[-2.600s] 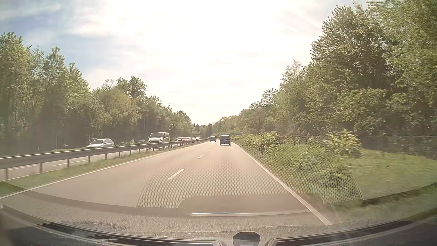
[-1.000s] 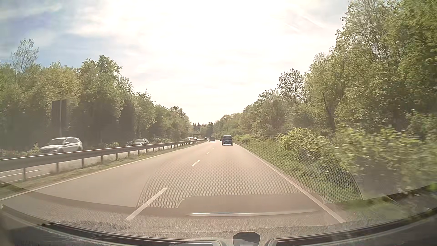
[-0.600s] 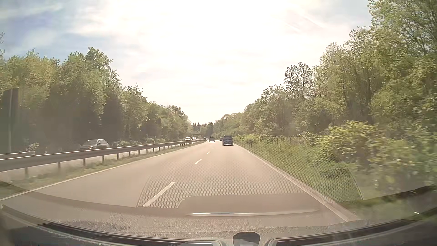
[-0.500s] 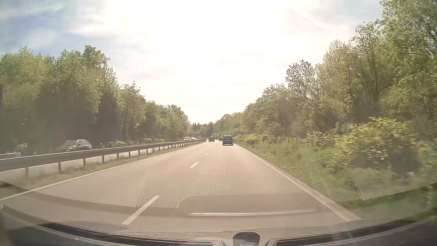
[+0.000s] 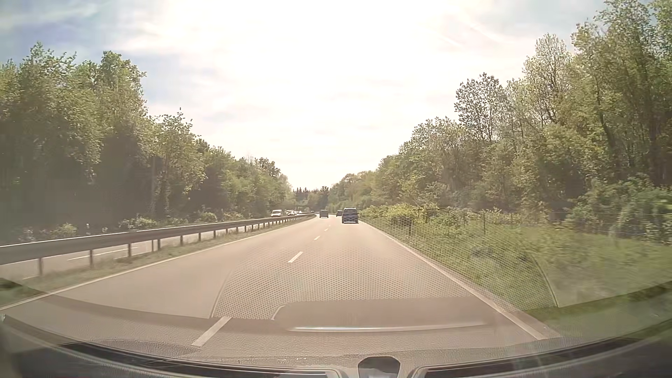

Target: Follow the waypoints while adhering to traffic rules and regulations

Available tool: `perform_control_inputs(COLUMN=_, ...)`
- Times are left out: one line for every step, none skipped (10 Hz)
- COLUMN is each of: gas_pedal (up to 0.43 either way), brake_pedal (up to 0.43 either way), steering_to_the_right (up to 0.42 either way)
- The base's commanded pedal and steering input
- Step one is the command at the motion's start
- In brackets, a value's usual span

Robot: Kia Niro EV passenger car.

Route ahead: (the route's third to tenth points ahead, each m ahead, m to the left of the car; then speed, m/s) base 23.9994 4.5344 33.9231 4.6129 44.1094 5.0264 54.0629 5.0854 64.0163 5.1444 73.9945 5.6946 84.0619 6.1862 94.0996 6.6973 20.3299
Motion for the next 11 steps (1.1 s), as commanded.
perform_control_inputs(gas_pedal=0.15, brake_pedal=0.0, steering_to_the_right=-0.003)
perform_control_inputs(gas_pedal=0.15, brake_pedal=0.0, steering_to_the_right=-0.003)
perform_control_inputs(gas_pedal=0.15, brake_pedal=0.0, steering_to_the_right=-0.002)
perform_control_inputs(gas_pedal=0.15, brake_pedal=0.0, steering_to_the_right=-0.002)
perform_control_inputs(gas_pedal=0.15, brake_pedal=0.0, steering_to_the_right=-0.002)
perform_control_inputs(gas_pedal=0.15, brake_pedal=0.0, steering_to_the_right=-0.003)
perform_control_inputs(gas_pedal=0.15, brake_pedal=0.0, steering_to_the_right=-0.003)
perform_control_inputs(gas_pedal=0.15, brake_pedal=0.0, steering_to_the_right=-0.002)
perform_control_inputs(gas_pedal=0.15, brake_pedal=0.0, steering_to_the_right=-0.002)
perform_control_inputs(gas_pedal=0.138, brake_pedal=0.0, steering_to_the_right=-0.002)
perform_control_inputs(gas_pedal=0.138, brake_pedal=0.0, steering_to_the_right=-0.003)
